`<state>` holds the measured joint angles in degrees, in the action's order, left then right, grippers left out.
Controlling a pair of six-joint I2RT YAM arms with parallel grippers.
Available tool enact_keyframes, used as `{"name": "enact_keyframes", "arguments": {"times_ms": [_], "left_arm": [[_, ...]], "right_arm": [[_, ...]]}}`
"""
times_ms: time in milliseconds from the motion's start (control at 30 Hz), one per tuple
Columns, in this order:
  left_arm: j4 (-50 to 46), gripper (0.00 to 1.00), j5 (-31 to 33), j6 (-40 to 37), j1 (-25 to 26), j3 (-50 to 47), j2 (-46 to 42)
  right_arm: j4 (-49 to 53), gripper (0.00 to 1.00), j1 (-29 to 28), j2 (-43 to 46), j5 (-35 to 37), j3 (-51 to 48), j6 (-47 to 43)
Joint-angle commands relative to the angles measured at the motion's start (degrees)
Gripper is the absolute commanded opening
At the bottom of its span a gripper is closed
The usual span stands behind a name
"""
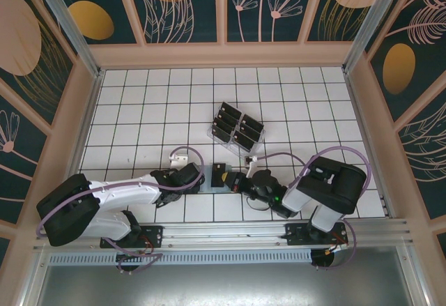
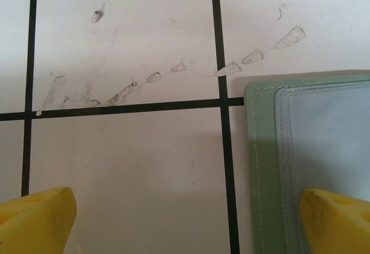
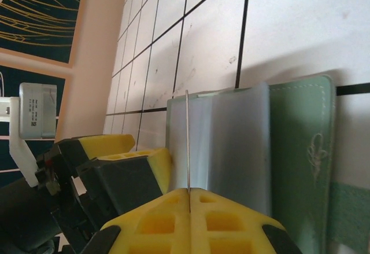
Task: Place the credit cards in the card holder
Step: Insert the credit card into the card slot.
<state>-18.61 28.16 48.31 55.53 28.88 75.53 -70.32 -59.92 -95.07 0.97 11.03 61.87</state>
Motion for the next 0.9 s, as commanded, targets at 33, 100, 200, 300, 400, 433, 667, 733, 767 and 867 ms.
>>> {"name": "enact_keyframes", "arguments": {"times_ms": [33, 100, 200, 300, 400, 433, 667, 733, 767, 867], "left_arm": [[-2.3, 0.98, 1.2, 0.7, 0.3, -1.4, 0.3], [-2.5, 0.98, 1.5, 0.8, 0.3, -1.5, -0.1], [-2.7, 0.98, 1.8, 1.1, 0.4, -1.5, -0.4], [-2.9, 0.98, 1.9, 1.3, 0.3, -1.6, -0.5], [-2.9, 0.99, 1.9, 1.5, 0.3, -1.8, -0.5], [-2.9, 0.99, 1.8, 1.4, 0.3, -1.9, -0.6], [-2.8, 0.98, 1.8, 1.5, 0.3, -2.0, -0.6], [-2.8, 0.98, 1.8, 1.5, 0.3, -2.1, -0.5], [-2.7, 0.99, 1.8, 1.5, 0.3, -2.1, -0.5], [-2.7, 0.99, 2.0, 1.5, 0.3, -2.2, -0.5]], "right_arm": [[-2.3, 0.00, 0.3, -1.3, 0.1, 1.2, -0.7], [-3.0, 0.00, 0.4, -2.2, 0.2, 1.3, -0.5], [-4.6, 0.00, 0.4, -3.7, 0.2, 1.5, -0.1], [-6.4, 0.00, 0.4, -5.6, 0.2, 1.7, 0.5], [-8.5, 0.00, 0.4, -7.4, 0.2, 2.0, 1.1], [-9.0, 0.00, 0.4, -8.1, 0.2, 2.2, 1.3], [-11.3, 0.00, 0.4, -10.0, -1.7, 2.2, 2.2], [-11.4, 0.00, 0.3, -10.2, -1.8, 2.4, 2.2], [-11.4, 0.00, 0.4, -10.3, -1.9, 2.4, 2.3], [-11.5, 0.00, 0.4, -10.9, -2.4, 2.8, 2.4]]}}
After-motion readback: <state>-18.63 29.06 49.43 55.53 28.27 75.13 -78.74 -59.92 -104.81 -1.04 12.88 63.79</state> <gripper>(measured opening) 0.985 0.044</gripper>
